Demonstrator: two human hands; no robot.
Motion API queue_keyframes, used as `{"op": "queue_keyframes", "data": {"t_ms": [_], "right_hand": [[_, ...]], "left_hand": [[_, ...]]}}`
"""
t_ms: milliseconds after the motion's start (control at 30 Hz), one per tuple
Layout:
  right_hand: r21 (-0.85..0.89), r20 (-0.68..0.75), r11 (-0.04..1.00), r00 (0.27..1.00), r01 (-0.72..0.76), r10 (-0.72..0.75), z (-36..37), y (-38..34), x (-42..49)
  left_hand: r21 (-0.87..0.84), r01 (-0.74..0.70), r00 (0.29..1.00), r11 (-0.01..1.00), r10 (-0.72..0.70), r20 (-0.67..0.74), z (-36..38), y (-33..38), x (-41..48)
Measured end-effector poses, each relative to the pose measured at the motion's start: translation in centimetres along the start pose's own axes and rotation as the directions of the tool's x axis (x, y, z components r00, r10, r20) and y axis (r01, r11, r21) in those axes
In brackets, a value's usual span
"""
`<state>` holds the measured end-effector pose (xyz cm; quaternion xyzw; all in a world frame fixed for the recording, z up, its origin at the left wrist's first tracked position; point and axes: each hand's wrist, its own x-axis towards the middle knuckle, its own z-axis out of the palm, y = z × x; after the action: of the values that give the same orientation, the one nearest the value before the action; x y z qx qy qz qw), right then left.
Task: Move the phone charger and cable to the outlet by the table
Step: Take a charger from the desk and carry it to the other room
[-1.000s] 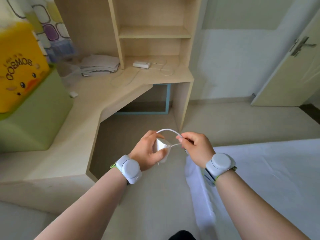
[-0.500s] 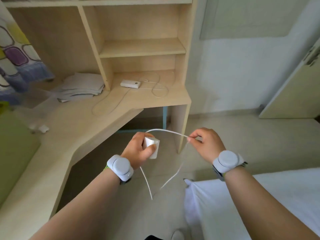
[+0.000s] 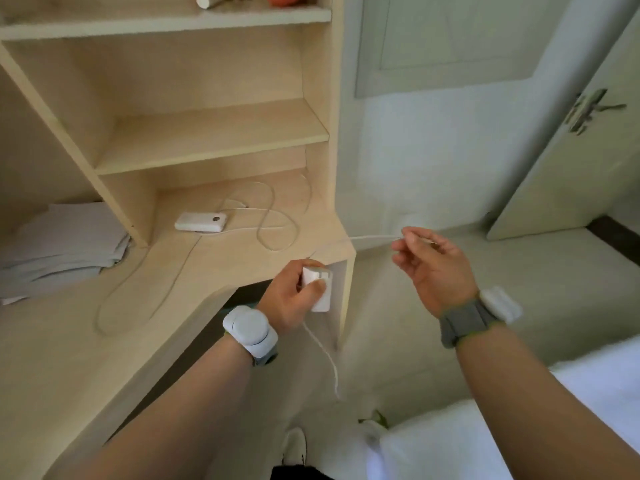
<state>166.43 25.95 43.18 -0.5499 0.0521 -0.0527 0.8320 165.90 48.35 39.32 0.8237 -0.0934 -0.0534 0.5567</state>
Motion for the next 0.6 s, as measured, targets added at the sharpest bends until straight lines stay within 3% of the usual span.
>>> {"op": "queue_keyframes", "data": {"t_ms": [100, 200, 400, 600], "right_hand": [[0.247, -0.045, 0.969, 0.999, 0.018, -0.007, 0.4, -1.1, 4.5], [0.165, -0.132, 0.978, 0.986, 0.126, -0.105, 0.1, -1.8, 8.6], [0.079, -0.224, 0.976, 0.958, 0.204, -0.182, -2.6, -3.0, 13.5], [0.112, -0.351, 0.961, 0.915, 0.255, -0.202, -9.2, -5.4, 21.1]], "left_hand": [[0.021, -0.044, 0.986, 0.999, 0.04, 0.159, 0.8, -0.5, 6.4], [0.019, -0.112, 0.964, 0.993, 0.105, 0.244, 1.4, -0.4, 12.4], [0.023, -0.227, 0.91, 0.974, 0.204, 0.36, 3.9, 1.2, 21.0], [-0.153, -0.182, 0.813, 0.971, 0.236, 0.532, 10.7, 3.3, 30.0]]}}
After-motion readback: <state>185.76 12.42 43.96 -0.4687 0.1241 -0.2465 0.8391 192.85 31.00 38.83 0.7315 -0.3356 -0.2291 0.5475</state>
